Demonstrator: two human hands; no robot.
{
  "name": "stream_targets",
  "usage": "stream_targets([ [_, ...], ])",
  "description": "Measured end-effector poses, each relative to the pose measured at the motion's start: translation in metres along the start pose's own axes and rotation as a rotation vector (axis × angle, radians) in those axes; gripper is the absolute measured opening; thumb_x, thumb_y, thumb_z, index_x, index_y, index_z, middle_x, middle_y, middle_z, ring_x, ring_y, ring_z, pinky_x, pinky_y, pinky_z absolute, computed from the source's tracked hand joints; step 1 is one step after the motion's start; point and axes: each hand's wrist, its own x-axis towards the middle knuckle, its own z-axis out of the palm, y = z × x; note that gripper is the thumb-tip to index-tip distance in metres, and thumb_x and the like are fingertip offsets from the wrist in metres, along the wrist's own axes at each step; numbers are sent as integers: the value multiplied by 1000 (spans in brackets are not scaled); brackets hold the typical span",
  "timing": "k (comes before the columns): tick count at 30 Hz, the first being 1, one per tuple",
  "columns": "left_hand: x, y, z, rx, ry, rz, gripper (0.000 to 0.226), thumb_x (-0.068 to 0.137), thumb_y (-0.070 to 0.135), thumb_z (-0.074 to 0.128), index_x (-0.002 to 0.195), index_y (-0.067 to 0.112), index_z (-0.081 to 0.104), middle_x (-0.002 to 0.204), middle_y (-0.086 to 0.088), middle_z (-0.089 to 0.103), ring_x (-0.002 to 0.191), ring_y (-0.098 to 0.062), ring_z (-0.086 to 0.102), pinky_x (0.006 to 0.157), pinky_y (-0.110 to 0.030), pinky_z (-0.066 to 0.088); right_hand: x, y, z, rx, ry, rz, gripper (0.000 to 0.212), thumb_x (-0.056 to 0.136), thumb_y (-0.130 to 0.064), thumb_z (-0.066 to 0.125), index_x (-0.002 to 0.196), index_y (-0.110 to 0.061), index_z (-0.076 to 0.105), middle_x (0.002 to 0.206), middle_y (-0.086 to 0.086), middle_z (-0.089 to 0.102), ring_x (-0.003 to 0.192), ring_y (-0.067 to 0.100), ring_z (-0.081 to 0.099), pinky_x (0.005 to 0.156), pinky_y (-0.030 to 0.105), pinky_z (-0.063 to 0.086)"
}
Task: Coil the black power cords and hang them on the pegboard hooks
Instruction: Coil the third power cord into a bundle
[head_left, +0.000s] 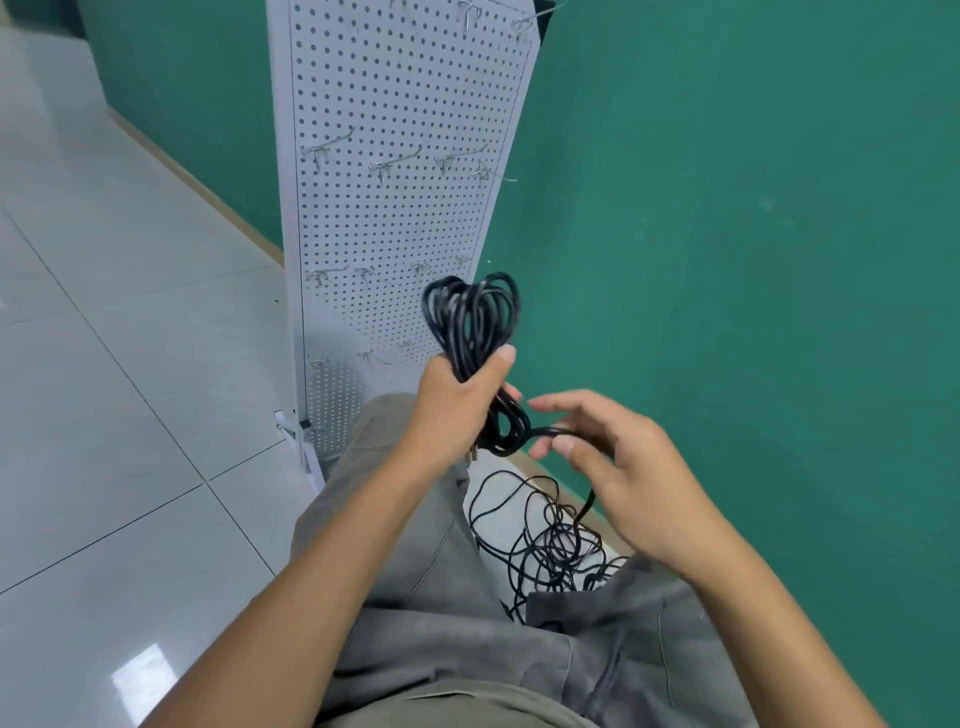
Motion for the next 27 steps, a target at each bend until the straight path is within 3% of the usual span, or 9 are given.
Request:
stream_targets([
  [2, -6, 2, 7, 23, -118, 19, 30, 100, 33, 65, 80, 11, 69, 63, 3, 72, 55, -8, 65, 56, -19, 50, 4, -4, -6, -3, 57, -13, 34, 101, -5, 57, 105, -39, 58, 89, -14, 76, 90, 24, 70, 86, 47, 53],
  [6, -20, 5, 17, 2, -348, 90, 31, 101, 38, 62, 76, 20, 65, 63, 7, 67, 61, -8, 64, 63, -21, 49, 10, -5, -17, 72, 214, -12, 35, 89, 3, 71, 92, -28, 55, 84, -7, 74, 78, 11, 69, 77, 31, 52],
  [10, -32, 11, 23, -127, -459, -56, 41, 94, 55, 52, 86, 19, 70, 68, -2, 72, 62, -17, 69, 59, -28, 56, 9, -2, -21, 96, 323, 44, 41, 80, -4, 83, 89, -27, 50, 79, -7, 76, 76, 19, 71, 83, 42, 57],
  [14, -36, 13, 23, -220, -557, -137, 43, 89, 55, 55, 82, 15, 66, 68, -3, 69, 62, -22, 68, 69, -38, 59, 7, 3, -21, 69, 414, 96, 54, 66, -16, 94, 96, -26, 50, 86, -6, 66, 75, 14, 67, 75, 30, 53],
  [19, -40, 13, 25, -385, -648, -173, 37, 90, 49, 66, 67, 21, 72, 67, -3, 65, 62, -21, 66, 62, -32, 59, 6, 21, -23, 321, 365, 163, 56, 62, -27, 92, 103, -18, 55, 80, 2, 64, 74, 15, 63, 83, 39, 53],
  [21, -41, 14, 26, -455, -683, -196, 34, 94, 39, 64, 67, 21, 73, 65, -1, 62, 59, -19, 64, 57, -28, 57, 5, 29, -20, 479, 296, 150, 58, 67, -33, 88, 107, -7, 56, 78, 8, 67, 68, 19, 63, 78, 41, 55],
  [24, -43, 14, 29, -563, -713, -262, 29, 93, 33, 61, 70, 19, 71, 64, -1, 59, 55, -16, 61, 54, -25, 54, 1, 38, -11, 600, 177, 116, 46, 87, -27, 68, 110, 10, 54, 73, 2, 70, 59, 13, 61, 68, 26, 53],
  [27, -36, 13, 24, -618, -740, -298, 32, 92, 40, 64, 72, 16, 62, 65, 2, 56, 58, -13, 61, 62, -27, 55, -6, 53, -1, 553, 149, 168, 31, 94, -25, 58, 103, 4, 60, 77, -4, 70, 72, 8, 63, 78, 24, 52],
])
